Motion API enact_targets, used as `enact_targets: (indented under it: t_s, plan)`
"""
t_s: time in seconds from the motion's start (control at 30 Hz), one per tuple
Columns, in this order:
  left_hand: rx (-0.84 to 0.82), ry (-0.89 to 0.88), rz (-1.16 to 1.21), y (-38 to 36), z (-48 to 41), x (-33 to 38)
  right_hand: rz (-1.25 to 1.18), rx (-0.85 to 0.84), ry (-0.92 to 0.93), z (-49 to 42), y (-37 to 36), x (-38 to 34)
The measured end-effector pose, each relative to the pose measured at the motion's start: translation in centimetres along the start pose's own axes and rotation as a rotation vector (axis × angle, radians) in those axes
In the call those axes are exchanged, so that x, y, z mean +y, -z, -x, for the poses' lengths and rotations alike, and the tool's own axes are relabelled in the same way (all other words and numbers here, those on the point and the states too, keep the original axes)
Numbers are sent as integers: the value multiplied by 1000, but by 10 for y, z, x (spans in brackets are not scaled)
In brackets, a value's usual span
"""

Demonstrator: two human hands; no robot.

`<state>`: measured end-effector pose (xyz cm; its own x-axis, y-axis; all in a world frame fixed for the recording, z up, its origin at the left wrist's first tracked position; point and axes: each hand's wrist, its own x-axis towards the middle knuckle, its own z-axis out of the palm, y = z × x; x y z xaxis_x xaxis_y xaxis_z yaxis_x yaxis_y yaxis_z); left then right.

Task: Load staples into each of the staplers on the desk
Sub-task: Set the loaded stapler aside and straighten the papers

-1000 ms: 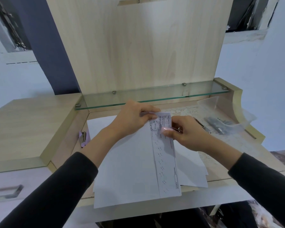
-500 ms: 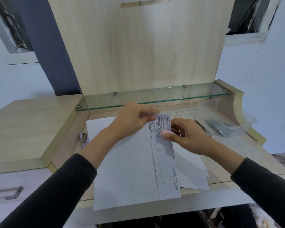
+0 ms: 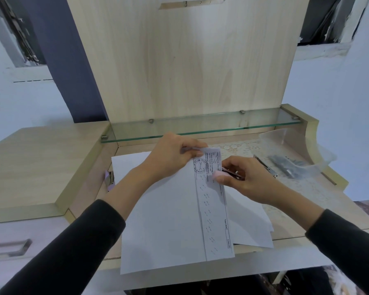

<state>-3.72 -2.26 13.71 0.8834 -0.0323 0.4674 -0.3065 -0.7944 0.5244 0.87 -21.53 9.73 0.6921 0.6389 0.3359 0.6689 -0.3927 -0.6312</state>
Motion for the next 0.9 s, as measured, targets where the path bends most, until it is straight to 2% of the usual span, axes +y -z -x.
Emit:
enact_targets:
  t_s: [0.57, 0.9]
  plan:
    - [-11, -22, -1, -1, 3, -1, 23, -38, -6, 0, -2, 0]
    - [-24, -55, 34, -6, -1, -4, 62, 28, 12, -1, -4, 5]
